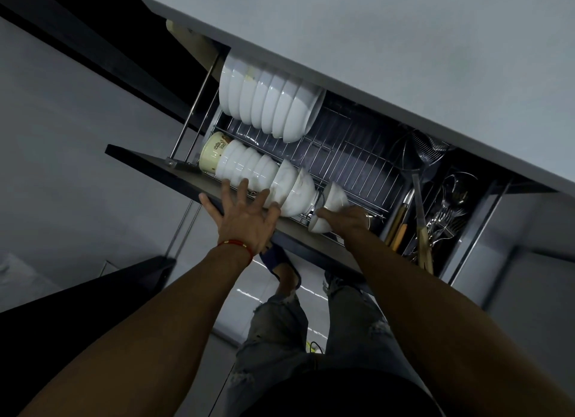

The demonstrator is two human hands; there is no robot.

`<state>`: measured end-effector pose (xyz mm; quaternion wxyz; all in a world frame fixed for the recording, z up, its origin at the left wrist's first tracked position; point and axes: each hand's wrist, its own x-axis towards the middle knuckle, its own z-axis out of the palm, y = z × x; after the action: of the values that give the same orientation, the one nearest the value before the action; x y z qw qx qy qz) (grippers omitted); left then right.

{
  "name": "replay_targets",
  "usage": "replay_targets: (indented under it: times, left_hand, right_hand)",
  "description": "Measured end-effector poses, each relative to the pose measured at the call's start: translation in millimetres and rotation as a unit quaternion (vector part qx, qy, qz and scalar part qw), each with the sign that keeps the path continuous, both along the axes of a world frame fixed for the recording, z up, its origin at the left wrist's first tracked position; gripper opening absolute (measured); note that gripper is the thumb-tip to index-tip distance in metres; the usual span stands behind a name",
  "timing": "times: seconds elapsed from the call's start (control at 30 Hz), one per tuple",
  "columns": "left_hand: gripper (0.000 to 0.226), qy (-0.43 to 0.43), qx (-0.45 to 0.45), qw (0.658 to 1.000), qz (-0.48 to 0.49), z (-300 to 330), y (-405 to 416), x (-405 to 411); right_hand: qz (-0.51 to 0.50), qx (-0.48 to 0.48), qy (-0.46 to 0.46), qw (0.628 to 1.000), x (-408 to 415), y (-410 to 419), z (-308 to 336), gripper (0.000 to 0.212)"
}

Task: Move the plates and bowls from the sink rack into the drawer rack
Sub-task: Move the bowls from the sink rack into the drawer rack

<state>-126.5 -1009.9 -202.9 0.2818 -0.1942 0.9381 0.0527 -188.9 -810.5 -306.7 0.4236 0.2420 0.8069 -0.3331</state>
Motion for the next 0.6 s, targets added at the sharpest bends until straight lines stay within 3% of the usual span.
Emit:
replay_targets:
  times: [0.17, 0.3, 0.5, 0.6]
  left_hand:
    - [0.069, -0.008, -0.004, 1.000, -0.005, -0.1, -1.4, -0.3]
    - [0.057, -0.022, -0.006, 1.000, -0.001, 0.4, 0.3, -1.2]
    - [0.057, -0.054, 0.026, 0.998, 0.007, 9.6, -1.6, -5.5]
    - [0.054, -0.043, 0.045, 0.997, 0.053, 14.4, 2.4, -8.1]
  right_hand:
    - [-0.016, -0.035, -0.015, 0.999, -0.3, -7.5, -9.6, 0.096]
    - [-0.053, -0.093, -0.041, 0.993, -0.3, 3.5, -4.1, 0.088]
    - [-0.076, -0.125, -0.036, 0.989, 4.1, 29.4, 37.6, 0.046]
    - [-0.115, -0.130, 0.014, 0.985, 9.6, 55.1, 75.7, 0.007]
